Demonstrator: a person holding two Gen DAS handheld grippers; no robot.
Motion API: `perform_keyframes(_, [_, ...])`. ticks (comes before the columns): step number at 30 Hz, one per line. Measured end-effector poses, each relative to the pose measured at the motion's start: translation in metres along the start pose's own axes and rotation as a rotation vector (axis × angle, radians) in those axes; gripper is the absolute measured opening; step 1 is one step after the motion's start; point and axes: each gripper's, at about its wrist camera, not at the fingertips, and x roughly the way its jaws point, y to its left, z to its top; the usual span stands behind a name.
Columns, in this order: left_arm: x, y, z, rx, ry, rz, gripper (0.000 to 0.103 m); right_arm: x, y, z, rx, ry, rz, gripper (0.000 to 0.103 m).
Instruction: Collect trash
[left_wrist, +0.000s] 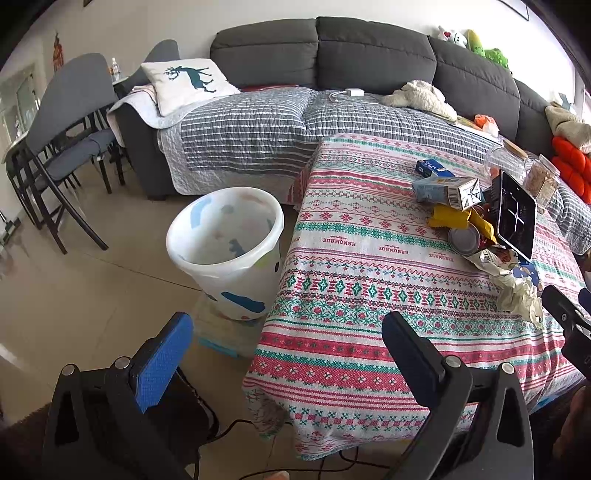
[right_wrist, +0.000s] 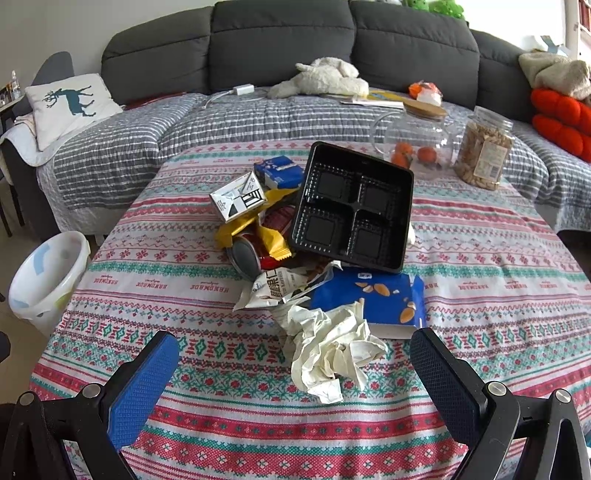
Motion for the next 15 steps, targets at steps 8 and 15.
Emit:
perform_keyframes(8, [0.0003,-0.0015,-0.0004,0.001,0.002,-0.001,0.103,0.0004,-0.0004,-0.0002,0.003,0.003,0.0,0.103])
perform_keyframes(15, [0.0003,-0.0015,-0.0003,0.002,0.003,-0.003,0.103,0.0008,-0.0017,-0.0002,0.006,0.006,-0.001,0.103])
